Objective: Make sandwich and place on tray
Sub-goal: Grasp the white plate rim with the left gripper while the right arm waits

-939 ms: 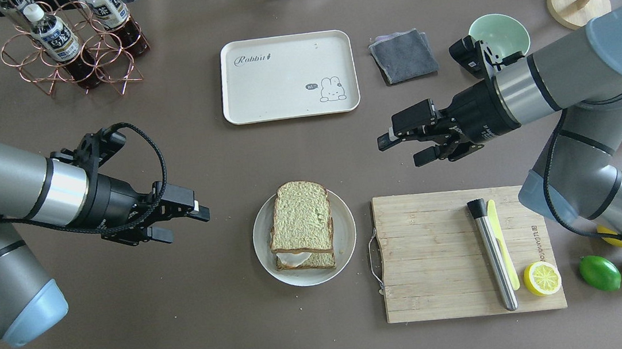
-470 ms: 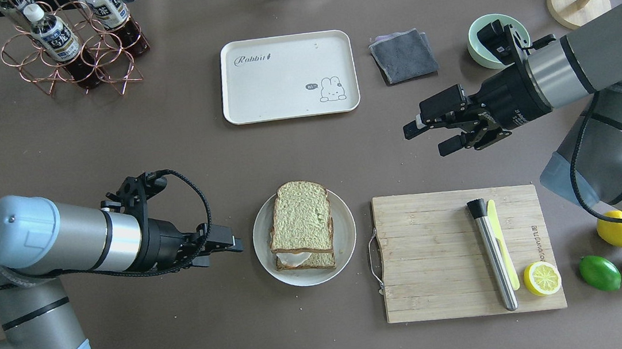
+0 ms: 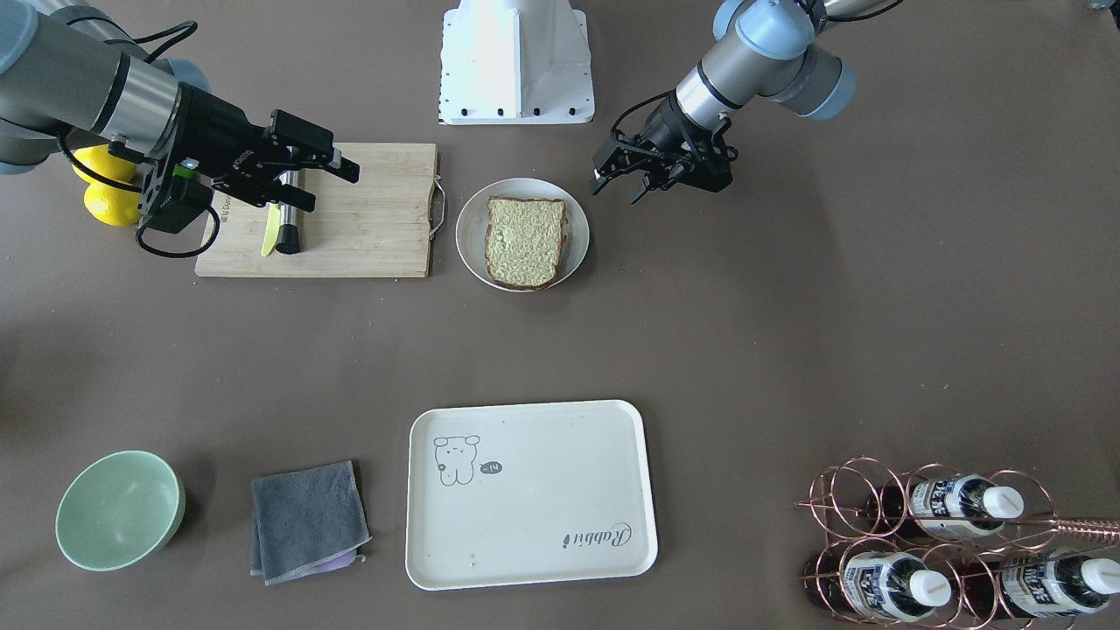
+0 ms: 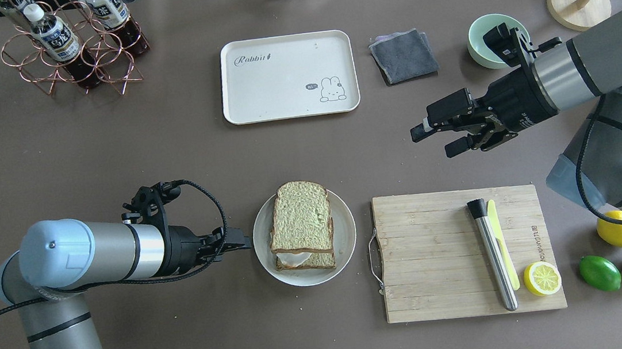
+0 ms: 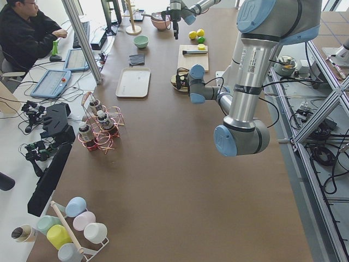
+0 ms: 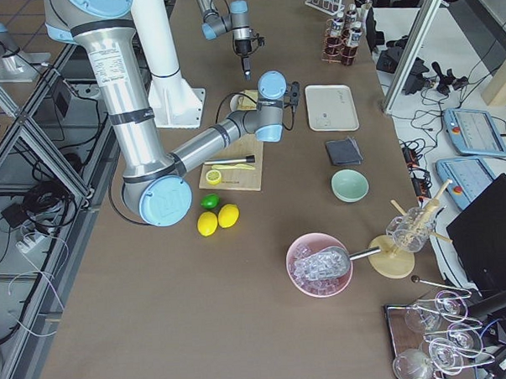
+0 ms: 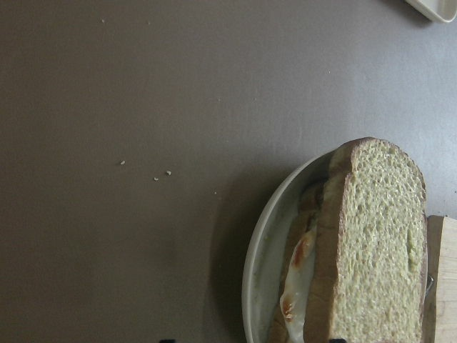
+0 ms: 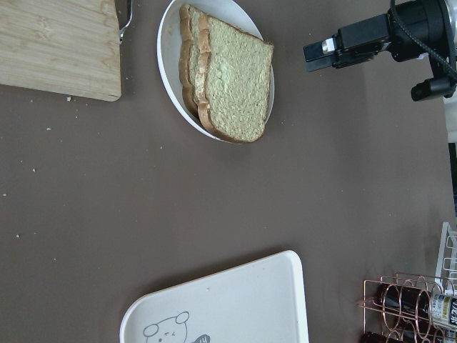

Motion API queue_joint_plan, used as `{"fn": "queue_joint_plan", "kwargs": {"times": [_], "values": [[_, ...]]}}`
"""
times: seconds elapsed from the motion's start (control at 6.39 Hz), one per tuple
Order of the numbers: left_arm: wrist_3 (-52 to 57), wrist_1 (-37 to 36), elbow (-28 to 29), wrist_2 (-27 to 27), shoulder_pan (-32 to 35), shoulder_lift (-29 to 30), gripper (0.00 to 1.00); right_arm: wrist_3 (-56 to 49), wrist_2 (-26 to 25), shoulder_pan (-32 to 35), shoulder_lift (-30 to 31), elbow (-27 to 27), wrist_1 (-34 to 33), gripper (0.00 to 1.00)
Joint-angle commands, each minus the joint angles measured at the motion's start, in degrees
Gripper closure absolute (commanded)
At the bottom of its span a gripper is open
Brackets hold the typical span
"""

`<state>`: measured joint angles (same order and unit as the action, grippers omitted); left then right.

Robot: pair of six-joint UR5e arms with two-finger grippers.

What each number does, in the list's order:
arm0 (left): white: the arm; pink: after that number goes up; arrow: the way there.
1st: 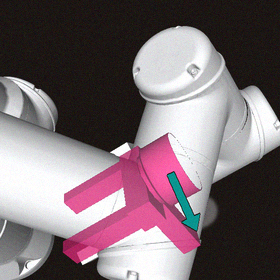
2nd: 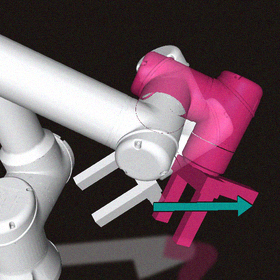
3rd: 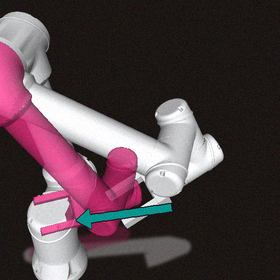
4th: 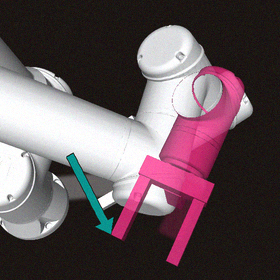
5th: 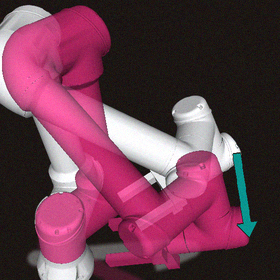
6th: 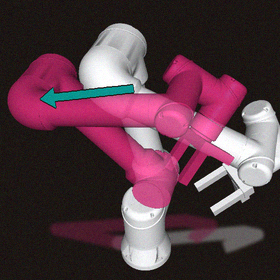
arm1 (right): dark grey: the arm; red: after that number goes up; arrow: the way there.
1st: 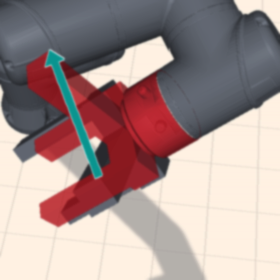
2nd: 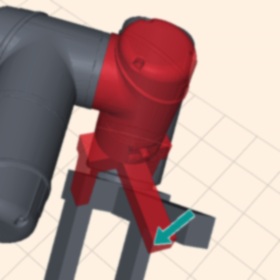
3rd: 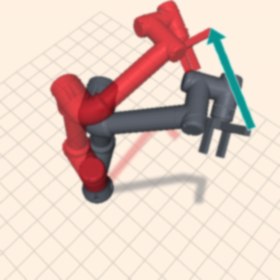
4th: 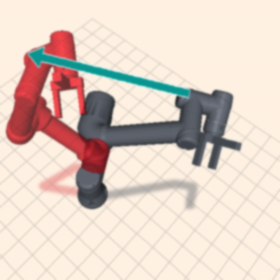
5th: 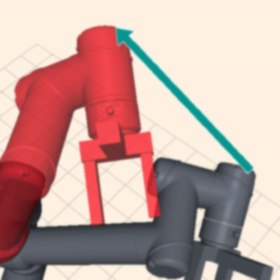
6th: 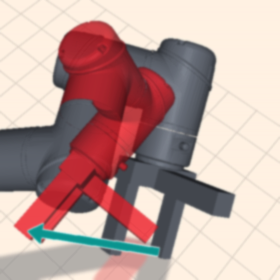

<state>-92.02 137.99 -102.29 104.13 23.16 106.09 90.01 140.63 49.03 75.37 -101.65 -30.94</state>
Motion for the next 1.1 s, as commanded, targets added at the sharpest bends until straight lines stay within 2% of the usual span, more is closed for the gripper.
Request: {"fn": "queue_joint_plan", "kwargs": {"times": [0.0,0.47,0.63,0.94], "values": [[0.0,0.0,3.9,-0.6,0.0,3.5,0.29,-0.8,-0.1,-0.1,0.0,0.6,0.1,0.00],[-0.1,0.4,6.6,-1.7,0.0,4.3,0.51,-1.4,-0.6,-0.5,0.3,0.7,0.0,0.00],[-0.1,0.4,6.8,-1.7,0.0,4.7,0.56,-1.4,-0.6,-0.6,0.3,0.8,0.0,0.00],[-0.1,0.4,7.3,-4.9,-2.8,5.0,0.56,-1.4,-0.6,-0.6,0.2,0.8,0.0,0.00]]}}
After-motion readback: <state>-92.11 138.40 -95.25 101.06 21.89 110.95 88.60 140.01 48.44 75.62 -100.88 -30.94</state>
